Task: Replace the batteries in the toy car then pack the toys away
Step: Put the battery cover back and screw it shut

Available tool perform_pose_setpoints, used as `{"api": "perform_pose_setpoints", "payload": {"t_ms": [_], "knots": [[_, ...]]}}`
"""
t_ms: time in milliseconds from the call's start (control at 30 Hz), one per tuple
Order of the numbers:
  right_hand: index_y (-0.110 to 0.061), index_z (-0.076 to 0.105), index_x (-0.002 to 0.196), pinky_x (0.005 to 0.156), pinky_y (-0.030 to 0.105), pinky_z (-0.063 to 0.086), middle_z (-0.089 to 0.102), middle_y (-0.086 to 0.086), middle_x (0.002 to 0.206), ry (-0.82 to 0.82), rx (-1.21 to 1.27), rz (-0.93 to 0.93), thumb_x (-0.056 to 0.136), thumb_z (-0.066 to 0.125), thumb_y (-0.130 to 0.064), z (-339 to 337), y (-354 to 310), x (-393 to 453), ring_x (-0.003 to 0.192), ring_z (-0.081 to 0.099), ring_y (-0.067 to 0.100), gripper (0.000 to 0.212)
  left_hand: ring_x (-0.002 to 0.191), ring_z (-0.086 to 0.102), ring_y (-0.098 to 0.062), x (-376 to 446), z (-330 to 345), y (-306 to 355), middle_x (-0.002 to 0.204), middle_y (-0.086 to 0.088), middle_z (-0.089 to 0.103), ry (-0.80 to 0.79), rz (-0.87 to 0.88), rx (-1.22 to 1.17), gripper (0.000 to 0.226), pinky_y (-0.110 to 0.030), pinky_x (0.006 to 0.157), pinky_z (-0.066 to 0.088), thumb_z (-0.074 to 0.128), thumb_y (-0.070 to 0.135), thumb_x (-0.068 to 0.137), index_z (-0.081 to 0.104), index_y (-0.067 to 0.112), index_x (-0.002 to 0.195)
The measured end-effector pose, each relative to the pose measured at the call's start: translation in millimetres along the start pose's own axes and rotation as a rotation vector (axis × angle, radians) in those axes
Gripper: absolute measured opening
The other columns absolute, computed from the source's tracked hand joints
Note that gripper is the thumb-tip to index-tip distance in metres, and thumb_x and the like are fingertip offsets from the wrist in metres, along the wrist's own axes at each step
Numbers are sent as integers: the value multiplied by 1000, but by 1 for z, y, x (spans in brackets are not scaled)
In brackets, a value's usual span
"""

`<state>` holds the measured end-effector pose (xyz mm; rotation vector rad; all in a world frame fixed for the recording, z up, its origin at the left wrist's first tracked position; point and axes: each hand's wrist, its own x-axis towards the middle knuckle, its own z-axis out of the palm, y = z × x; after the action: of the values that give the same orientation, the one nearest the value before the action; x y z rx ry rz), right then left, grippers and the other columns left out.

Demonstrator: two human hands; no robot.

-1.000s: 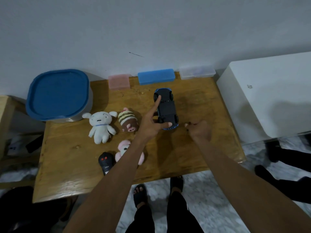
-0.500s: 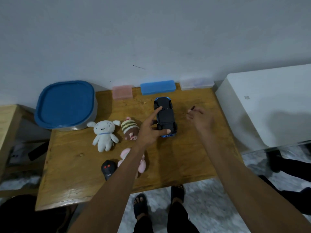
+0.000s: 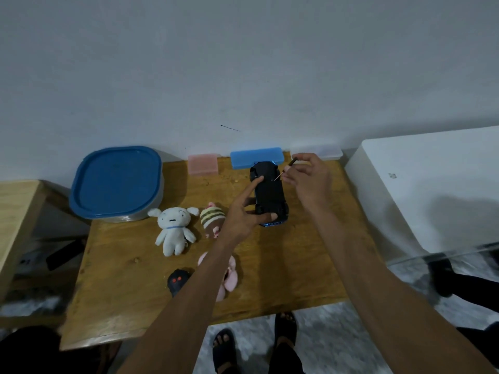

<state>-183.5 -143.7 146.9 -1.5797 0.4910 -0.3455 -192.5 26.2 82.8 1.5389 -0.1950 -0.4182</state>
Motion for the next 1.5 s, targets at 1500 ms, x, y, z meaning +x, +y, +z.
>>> {"api": "perform_pose_setpoints", "payload": {"t_ms": [1500], "knots": [[-14, 64, 112, 67, 24, 61, 75, 8, 85, 37, -3, -70, 90, 72, -5, 5, 7, -3, 76, 76, 17, 25, 127, 56, -14, 2, -3, 0, 142, 3, 55, -7, 15, 11, 94, -34, 87, 62, 85, -1, 75, 43, 34, 151]]}}
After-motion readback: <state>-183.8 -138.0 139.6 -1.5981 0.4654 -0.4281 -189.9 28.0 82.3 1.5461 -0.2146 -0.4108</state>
